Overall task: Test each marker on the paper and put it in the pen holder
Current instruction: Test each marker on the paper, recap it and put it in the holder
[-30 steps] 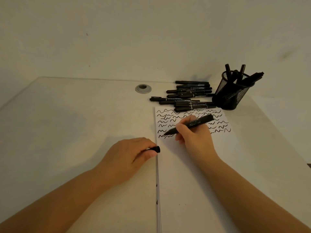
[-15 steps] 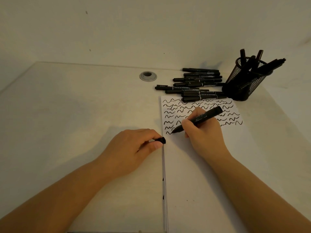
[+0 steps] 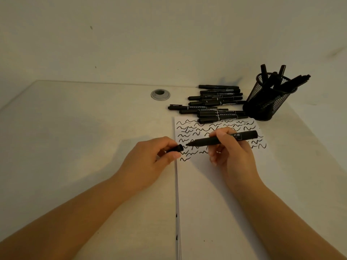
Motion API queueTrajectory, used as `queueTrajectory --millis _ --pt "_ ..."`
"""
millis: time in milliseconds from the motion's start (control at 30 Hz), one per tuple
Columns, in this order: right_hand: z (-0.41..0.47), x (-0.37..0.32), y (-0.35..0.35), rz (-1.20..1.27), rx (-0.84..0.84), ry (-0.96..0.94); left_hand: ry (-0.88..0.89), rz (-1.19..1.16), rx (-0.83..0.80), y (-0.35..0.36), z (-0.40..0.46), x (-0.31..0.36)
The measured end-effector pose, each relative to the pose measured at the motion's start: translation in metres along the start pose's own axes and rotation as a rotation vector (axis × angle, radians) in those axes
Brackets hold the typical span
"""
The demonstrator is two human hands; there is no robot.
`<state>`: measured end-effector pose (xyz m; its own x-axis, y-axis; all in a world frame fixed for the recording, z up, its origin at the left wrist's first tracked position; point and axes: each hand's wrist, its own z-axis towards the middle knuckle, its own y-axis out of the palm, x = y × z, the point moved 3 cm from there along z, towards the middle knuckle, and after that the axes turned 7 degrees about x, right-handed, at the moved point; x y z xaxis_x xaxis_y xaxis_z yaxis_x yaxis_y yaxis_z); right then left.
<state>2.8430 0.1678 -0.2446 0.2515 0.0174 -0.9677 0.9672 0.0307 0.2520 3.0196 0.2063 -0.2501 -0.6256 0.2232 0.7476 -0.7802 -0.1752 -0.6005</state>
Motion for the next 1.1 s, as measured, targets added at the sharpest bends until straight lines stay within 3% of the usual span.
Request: queueTrajectory --millis 267,567,933,1100 --pt "-0.001 0.002 0.003 -0.065 -0.050 -0.005 0.026 0.010 -0.005 -0.001 -0.002 0.004" --pt "-0.016 -0.003 0.012 -0.175 -0.278 -0.072 0.130 0.045 -0.001 -0.004 -0.006 0.012" --pt "-0.022 0.001 0.015 0.016 -0.159 -0.149 0.389 0.265 0.081 -0.005 -0.017 0.038" --pt "-0.026 0.001 0.017 0.057 -0.181 -0.263 0.393 0.233 0.024 -0.004 -0.020 0.040"
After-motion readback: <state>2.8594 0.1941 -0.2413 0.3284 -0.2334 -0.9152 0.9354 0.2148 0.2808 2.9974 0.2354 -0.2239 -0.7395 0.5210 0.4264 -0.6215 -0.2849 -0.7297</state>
